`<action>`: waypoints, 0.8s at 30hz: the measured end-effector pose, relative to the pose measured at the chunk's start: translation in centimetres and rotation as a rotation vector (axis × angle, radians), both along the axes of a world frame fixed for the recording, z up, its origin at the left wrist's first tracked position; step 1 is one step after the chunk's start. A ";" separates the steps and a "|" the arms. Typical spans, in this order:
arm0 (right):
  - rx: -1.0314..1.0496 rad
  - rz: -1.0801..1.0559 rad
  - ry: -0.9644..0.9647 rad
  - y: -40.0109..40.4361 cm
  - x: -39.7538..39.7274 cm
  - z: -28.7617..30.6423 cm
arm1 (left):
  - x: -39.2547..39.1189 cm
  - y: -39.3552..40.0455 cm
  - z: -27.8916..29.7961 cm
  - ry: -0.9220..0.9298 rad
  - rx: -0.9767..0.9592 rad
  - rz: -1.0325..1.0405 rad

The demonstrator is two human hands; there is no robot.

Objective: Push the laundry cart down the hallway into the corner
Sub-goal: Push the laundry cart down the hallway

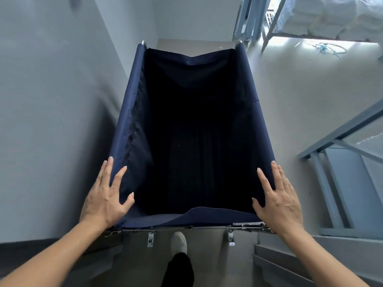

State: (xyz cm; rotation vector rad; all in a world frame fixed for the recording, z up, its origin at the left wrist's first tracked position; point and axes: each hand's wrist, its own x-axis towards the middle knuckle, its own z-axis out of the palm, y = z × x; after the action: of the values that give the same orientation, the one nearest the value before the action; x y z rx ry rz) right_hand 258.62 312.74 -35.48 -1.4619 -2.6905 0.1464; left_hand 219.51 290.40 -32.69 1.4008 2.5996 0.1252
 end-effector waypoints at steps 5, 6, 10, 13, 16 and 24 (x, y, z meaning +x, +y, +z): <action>0.012 -0.003 -0.008 4.7 -3.0 -0.1 | -3.2 4.7 -0.2 -0.004 0.005 -0.001; 0.017 -0.003 -0.005 5.7 -3.7 -0.1 | -3.9 5.7 -0.2 -0.005 0.009 -0.001; 0.024 -0.009 -0.010 9.8 -6.5 -0.1 | -6.7 10.0 -0.2 -0.005 0.010 -0.013; 0.029 -0.012 -0.015 13.0 -8.4 -0.2 | -8.8 13.2 -0.2 -0.008 0.011 -0.021; 0.041 -0.009 -0.010 16.4 -10.4 -0.3 | -10.8 16.5 -0.1 -0.002 0.006 -0.026; 0.043 -0.018 -0.010 25.0 -15.1 -0.5 | -15.6 24.9 -0.2 0.026 -0.013 -0.034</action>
State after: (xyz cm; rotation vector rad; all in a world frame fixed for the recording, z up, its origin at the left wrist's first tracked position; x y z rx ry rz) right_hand 243.50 337.73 -35.93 -1.4789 -2.6703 0.0802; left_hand 203.94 315.27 -32.91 1.4515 2.5908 0.0854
